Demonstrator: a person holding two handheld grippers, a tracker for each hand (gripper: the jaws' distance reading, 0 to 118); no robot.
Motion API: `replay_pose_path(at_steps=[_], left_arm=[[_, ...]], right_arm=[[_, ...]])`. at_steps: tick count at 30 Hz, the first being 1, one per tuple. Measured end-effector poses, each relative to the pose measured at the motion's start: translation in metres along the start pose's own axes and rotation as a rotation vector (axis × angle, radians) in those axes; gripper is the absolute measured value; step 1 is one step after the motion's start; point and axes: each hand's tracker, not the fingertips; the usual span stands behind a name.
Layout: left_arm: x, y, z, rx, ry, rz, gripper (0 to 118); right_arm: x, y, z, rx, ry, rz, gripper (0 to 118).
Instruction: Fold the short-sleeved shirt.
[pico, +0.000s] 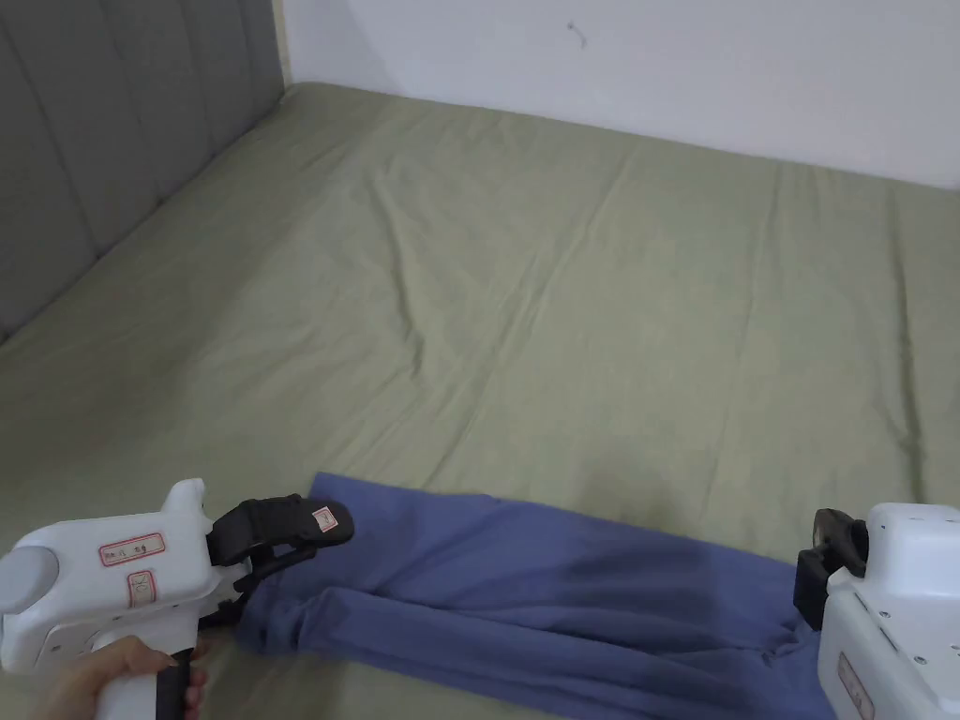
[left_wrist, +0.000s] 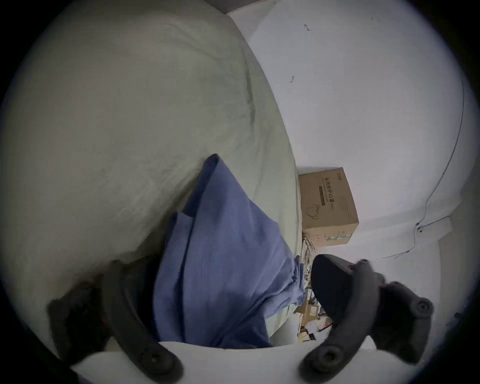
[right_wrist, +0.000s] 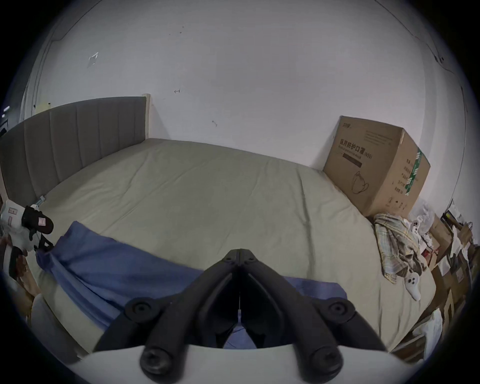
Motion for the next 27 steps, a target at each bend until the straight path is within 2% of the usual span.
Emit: replay_pose_path(at_steps=[2, 3, 4, 5, 6, 15, 18, 21, 25, 27], left_arm=[[0.000, 0.000, -0.002, -0.008, 0.122, -0.030, 7], [-0.005, -0.001, -0.012, -0.046, 0.182, -0.029, 7], [-0.012, -0.006, -0.016, -0.067, 0.165, 0.006, 6], [-0.012, -0.005, -0.012, -0.029, 0.078, 0.060, 6], [-0.010, -0.004, -0.008, -0.025, 0.091, 0.058, 6], [0.015, 0.009, 0.009, -0.022, 0.156, -0.035, 6], [0.025, 0.016, 0.024, -0.002, 0.222, -0.099, 6], [0.024, 0.022, 0.045, 0.037, 0.205, -0.063, 6], [0.034, 0.020, 0.052, 0.044, 0.327, -0.101, 6], [0.043, 0.016, 0.049, 0.044, 0.327, -0.119, 6]], right_arm=[[0.001, -0.001, 0.000, -0.007, -0.002, 0.002, 1], [0.003, -0.002, 0.000, -0.009, -0.004, 0.002, 1], [0.004, -0.002, 0.000, -0.009, -0.006, -0.001, 1], [0.006, -0.002, 0.002, -0.010, -0.007, -0.003, 1], [0.007, -0.001, 0.003, -0.015, -0.009, -0.004, 1], [0.024, -0.007, 0.009, -0.028, -0.036, -0.035, 1], [0.029, -0.011, 0.010, -0.032, -0.045, -0.032, 1], [0.037, -0.015, 0.010, -0.048, -0.050, -0.069, 1], [0.046, -0.021, 0.009, -0.063, -0.055, -0.100, 1], [0.050, -0.022, 0.010, -0.064, -0.062, -0.103, 1]])
